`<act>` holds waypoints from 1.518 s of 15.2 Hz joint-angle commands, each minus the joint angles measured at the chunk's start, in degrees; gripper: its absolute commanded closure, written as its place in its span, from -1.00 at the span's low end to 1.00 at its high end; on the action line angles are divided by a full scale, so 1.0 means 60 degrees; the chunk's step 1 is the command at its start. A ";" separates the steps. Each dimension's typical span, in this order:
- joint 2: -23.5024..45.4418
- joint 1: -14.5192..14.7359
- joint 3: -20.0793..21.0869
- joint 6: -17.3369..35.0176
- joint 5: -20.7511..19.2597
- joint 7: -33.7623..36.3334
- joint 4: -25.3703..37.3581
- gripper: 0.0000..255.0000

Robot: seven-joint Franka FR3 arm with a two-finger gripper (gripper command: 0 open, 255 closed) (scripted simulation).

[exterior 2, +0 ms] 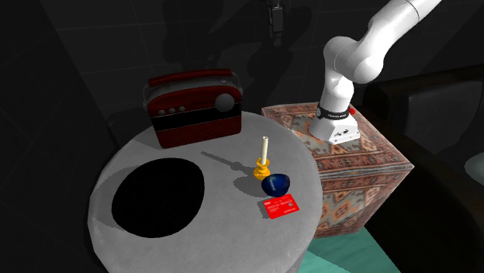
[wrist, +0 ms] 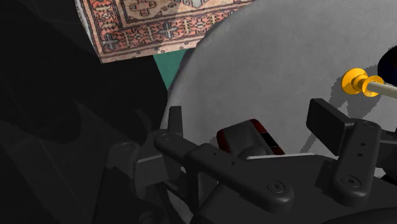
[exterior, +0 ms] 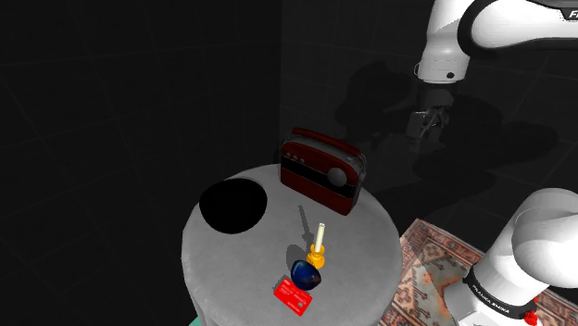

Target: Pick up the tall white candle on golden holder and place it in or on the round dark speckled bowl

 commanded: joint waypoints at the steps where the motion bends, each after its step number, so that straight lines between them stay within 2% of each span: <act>1: 0.0000 0.0000 0.0000 0.0000 0.0000 0.0000 0.0000 -1.00; 12: 0.1880 0.0705 0.0881 0.2725 0.2031 0.1271 -0.1121 -1.00; 23: 0.4982 0.1572 0.1751 0.5542 0.4057 0.1876 -0.0783 -1.00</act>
